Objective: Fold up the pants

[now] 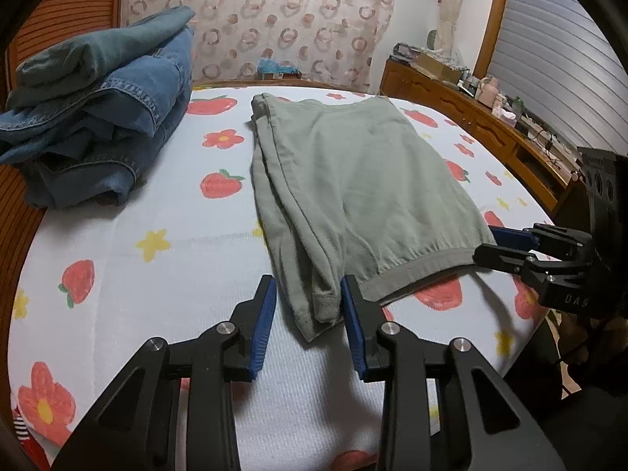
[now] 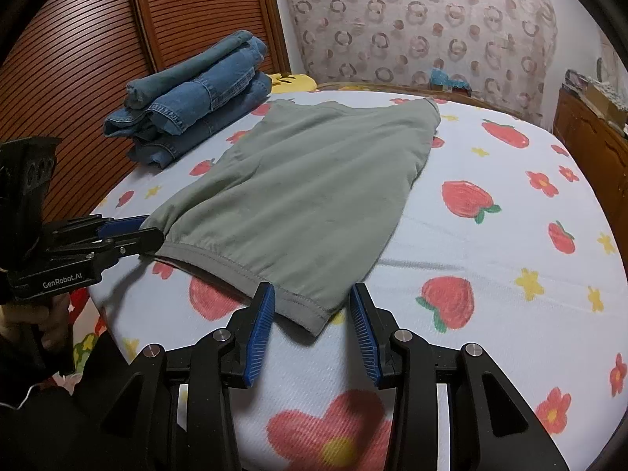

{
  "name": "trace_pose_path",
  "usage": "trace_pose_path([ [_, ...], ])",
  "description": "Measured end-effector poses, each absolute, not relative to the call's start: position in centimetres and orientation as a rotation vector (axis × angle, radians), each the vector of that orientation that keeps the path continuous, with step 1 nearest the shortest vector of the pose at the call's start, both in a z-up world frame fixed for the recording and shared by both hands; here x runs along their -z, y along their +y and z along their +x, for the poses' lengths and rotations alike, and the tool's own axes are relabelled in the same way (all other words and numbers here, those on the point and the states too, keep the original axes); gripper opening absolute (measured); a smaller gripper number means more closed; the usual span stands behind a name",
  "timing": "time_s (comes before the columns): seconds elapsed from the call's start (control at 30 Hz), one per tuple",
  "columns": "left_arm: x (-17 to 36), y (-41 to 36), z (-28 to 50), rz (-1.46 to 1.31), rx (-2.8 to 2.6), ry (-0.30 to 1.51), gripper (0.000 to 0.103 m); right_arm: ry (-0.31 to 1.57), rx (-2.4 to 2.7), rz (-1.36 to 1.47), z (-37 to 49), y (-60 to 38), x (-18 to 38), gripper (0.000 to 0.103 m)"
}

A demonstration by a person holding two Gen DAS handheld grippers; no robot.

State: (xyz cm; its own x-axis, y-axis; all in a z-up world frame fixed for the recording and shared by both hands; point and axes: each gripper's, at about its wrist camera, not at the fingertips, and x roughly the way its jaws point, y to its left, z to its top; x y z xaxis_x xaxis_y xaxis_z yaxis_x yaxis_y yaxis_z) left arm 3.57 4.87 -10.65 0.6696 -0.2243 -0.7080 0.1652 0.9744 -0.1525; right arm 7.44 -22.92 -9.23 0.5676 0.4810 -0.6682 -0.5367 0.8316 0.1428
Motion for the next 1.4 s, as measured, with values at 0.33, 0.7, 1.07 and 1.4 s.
trace_pose_path([
  [0.33,10.7,4.7,3.5,-0.09,0.212,0.814,0.035,0.756,-0.621,-0.088,7.0,-22.7,9.3,0.041],
  [0.7,10.6,4.9,3.1,-0.162,0.244,0.821,0.018,0.754,-0.623,-0.077,7.0,-22.7,9.3,0.04],
  [1.07,9.4,4.2,2.4,-0.159,0.282,0.793,0.013,0.749,-0.65,-0.032,6.7,-23.7,8.8,0.013],
  [1.4,5.7,3.1,0.4,-0.129,0.338,0.723,0.012,0.71,-0.67,-0.021,4.1,-25.2,6.0,0.013],
])
